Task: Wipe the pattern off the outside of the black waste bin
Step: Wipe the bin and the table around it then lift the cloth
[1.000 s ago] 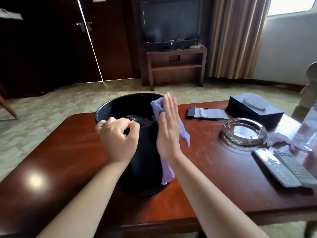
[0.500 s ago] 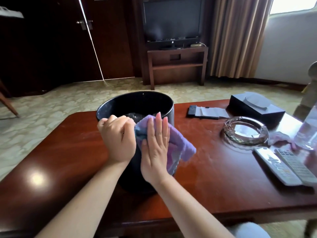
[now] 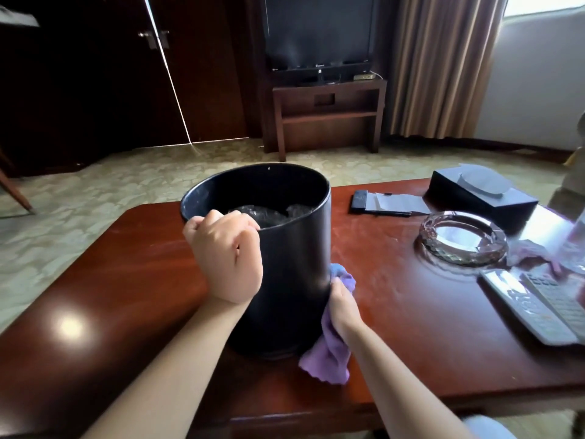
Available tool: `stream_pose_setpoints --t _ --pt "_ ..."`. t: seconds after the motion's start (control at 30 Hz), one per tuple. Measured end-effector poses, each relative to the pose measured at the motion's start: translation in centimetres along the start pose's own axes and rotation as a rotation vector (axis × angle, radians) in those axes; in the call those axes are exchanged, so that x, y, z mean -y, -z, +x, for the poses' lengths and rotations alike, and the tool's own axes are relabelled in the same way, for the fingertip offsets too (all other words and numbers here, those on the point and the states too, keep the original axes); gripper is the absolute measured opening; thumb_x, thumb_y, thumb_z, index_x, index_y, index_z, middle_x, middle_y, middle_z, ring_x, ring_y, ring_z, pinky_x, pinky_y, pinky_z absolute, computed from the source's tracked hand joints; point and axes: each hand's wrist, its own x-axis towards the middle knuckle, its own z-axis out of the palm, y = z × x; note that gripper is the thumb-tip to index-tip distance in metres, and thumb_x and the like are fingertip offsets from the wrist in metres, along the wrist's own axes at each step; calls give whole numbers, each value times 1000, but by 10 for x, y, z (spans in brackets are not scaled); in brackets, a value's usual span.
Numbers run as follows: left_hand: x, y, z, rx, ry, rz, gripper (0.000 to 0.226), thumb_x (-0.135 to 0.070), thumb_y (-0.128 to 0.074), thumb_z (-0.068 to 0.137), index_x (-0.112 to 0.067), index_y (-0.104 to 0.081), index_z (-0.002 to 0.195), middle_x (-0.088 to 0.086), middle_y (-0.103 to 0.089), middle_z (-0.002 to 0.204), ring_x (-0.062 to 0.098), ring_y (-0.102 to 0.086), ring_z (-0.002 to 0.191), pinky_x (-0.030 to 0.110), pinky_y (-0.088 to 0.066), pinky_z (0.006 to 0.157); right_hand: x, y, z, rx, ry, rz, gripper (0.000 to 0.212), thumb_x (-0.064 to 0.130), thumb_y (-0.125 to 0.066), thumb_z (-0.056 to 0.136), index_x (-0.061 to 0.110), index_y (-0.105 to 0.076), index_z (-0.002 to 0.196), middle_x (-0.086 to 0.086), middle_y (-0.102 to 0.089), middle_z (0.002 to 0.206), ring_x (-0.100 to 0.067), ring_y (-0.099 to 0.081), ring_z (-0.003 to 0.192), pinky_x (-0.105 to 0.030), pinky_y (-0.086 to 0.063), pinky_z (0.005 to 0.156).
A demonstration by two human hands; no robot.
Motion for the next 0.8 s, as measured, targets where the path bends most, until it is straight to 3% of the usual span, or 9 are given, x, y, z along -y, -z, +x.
stream_pose_setpoints --t 0.1,0.2,0.3,0.37,0.43,0.5,0.57,0.67,0.8 --pt "-1 0 -1 -5 -7 13 32 -17 -30 76 -14 -51 53 -13 -31 54 19 -37 55 35 -24 67 -21 -19 -15 -81 -26 62 34 25 -25 101 15 -53 116 -10 -54 122 -24 -47 111 -38 -31 102" --pt "-2 1 1 0 -5 33 32 -16 -30 77 -13 -48 51 -12 -31 53 21 -38 53 33 -22 67 -22 -36 -41 -87 -83 246 33 34 -27 98 21 -49 119 -3 -48 119 -23 -42 122 -45 -29 107" --pt "-1 2 1 30 11 29 32 -17 -30 76 -12 -45 48 -12 -26 51 22 -38 52 35 -23 67 -5 -30 -27 -73 -92 409 29 42 -33 96 20 -46 111 2 -47 105 -20 -49 105 -33 -42 90" --pt "-1 2 1 43 12 22 31 -17 -30 75 -12 -45 48 -13 -25 50 22 -38 52 36 -24 67 11 -21 -6 -111 -224 526 23 45 -50 89 24 -45 95 4 -48 94 -15 -48 93 -27 -41 82" --pt "-1 2 1 37 10 22 31 -17 -31 75 -12 -45 48 -12 -27 49 22 -38 51 37 -24 67 21 -13 11 -71 -281 503 26 47 -58 80 23 -49 86 2 -54 88 -13 -51 81 -26 -42 72" --pt "0 1 1 28 9 30 32 -17 -31 75 -11 -45 47 -11 -31 48 22 -39 51 36 -24 67 27 -8 22 13 -291 443 25 43 -55 79 20 -58 90 -4 -60 94 -14 -54 78 -27 -44 69" --pt "0 1 2 29 14 38 32 -17 -30 75 -11 -45 47 -7 -33 45 21 -39 50 36 -24 67 44 -3 13 51 -261 422 21 35 -52 80 20 -66 85 -5 -65 92 -16 -57 79 -27 -45 71" --pt "3 1 1 27 3 57 32 -17 -30 76 -10 -45 48 -3 -37 45 21 -38 51 33 -22 67 85 7 4 82 -102 506 30 40 -50 87 18 -70 90 -4 -71 88 -17 -63 83 -27 -49 73" --pt "18 7 3 17 -40 60 31 -16 -30 77 -11 -40 47 -4 -33 47 23 -37 52 35 -24 66 148 15 -11 234 155 625 43 50 -56 85 16 -70 108 -7 -72 103 -20 -67 99 -37 -49 96"
